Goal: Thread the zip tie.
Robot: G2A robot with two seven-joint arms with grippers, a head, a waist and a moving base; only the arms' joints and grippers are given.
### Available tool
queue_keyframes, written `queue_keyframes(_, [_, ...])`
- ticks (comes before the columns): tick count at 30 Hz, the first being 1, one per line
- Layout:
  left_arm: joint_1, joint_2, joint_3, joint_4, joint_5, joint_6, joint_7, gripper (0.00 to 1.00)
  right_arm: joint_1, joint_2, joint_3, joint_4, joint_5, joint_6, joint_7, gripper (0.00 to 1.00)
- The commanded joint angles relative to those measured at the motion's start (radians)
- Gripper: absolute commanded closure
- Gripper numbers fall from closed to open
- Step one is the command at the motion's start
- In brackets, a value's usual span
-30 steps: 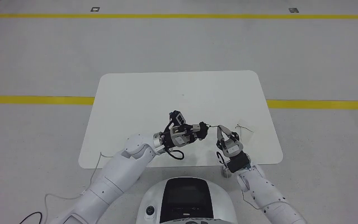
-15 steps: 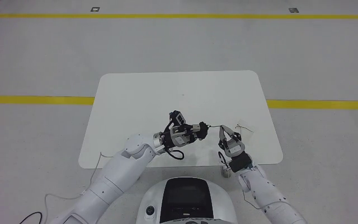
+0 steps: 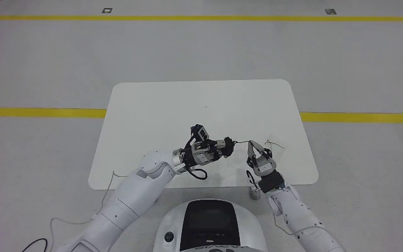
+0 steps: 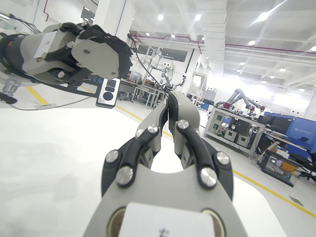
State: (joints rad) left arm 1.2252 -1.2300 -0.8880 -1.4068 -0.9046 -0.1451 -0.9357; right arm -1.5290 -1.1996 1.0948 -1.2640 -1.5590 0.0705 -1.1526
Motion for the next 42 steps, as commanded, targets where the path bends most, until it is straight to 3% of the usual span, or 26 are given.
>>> queue_keyframes(1, [0.0,0.0,0.0,0.0,0.0,0.0,0.0,1.0,0.0,-0.001,0.002,0.001,0.0,-0.001,0.001,1.0])
queue_keyframes(42, [0.0,0.0,0.0,0.0,0.0,0.0,0.0,1.0,-0.019,-0.014,0.045,0.005,-0.007,-0.01,0.015,1.0])
